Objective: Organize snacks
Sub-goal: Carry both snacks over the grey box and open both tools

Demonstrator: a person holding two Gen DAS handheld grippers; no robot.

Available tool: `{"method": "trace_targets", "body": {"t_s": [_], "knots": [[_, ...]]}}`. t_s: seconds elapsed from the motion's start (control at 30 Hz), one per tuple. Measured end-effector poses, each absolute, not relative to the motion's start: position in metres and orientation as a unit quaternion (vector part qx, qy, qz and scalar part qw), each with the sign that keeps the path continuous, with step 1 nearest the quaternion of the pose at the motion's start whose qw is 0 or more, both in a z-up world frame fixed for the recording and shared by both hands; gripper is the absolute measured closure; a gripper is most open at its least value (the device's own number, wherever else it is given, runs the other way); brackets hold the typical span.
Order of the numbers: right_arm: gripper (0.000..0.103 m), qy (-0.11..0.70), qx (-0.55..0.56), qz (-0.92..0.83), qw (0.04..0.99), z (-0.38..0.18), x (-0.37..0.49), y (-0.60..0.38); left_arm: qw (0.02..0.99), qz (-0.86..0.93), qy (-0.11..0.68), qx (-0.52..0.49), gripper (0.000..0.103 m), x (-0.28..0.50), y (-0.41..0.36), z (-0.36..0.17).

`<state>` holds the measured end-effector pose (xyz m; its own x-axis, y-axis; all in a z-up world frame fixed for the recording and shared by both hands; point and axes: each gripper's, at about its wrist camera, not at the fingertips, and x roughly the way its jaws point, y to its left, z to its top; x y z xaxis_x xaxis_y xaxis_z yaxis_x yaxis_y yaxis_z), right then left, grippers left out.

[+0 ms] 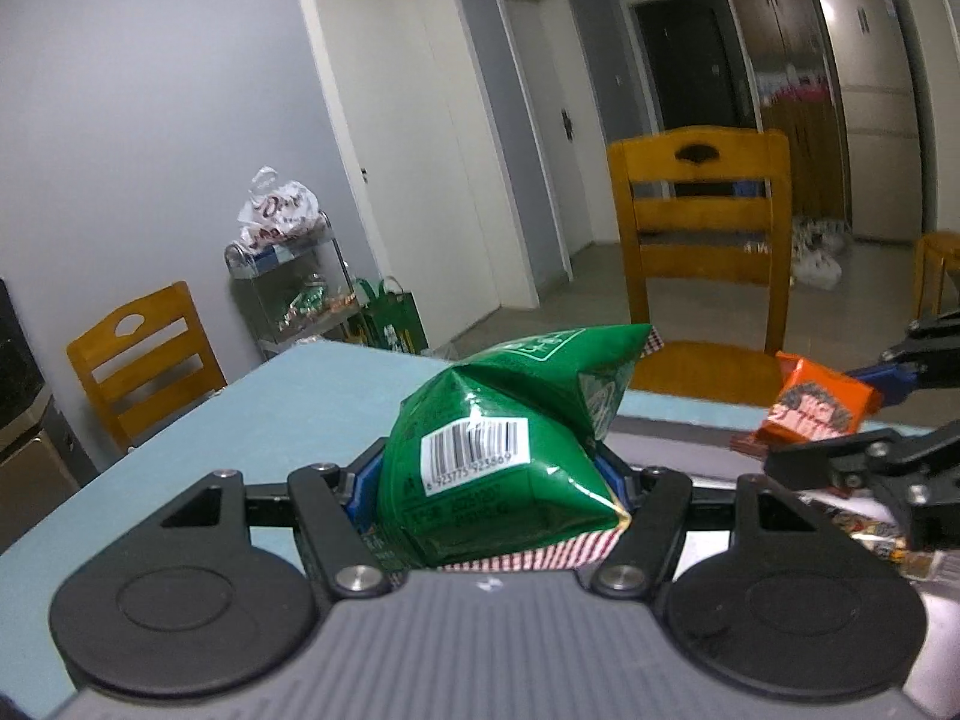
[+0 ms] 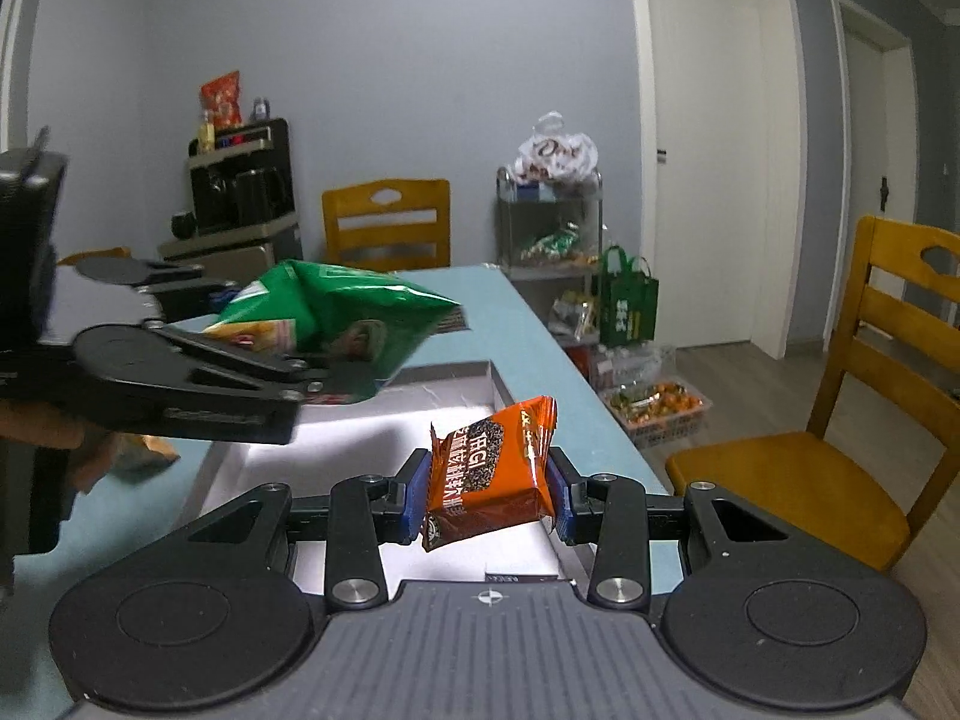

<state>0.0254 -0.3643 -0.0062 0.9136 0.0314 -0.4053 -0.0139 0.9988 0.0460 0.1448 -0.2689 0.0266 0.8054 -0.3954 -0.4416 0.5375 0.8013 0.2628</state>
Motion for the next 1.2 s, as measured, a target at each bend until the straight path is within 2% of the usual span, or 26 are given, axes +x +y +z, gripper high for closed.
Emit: {"method": "trace_targets", "body": {"t_s": [0.43,0.67,0.8,1.2], "knots": [[0.062,0.244,0.014,0.004,0.97,-0.016,0.04,-0.365,0.92,-0.245,0.222,0.209,0.036,0.184,-0.301,-0.008],[0.06,0.251,0.003,0.004,0.968,-0.018,0.042,-0.359,0.916,-0.245,0.227,0.22,0.027,0.183,-0.302,-0.016],[0.059,0.257,-0.006,0.003,0.966,-0.018,0.044,-0.357,0.92,-0.246,0.222,0.209,0.012,0.181,-0.296,-0.016],[0.052,0.258,-0.009,0.001,0.966,-0.018,0.044,-0.355,0.924,-0.27,0.223,0.152,0.002,0.171,-0.264,-0.009]]}}
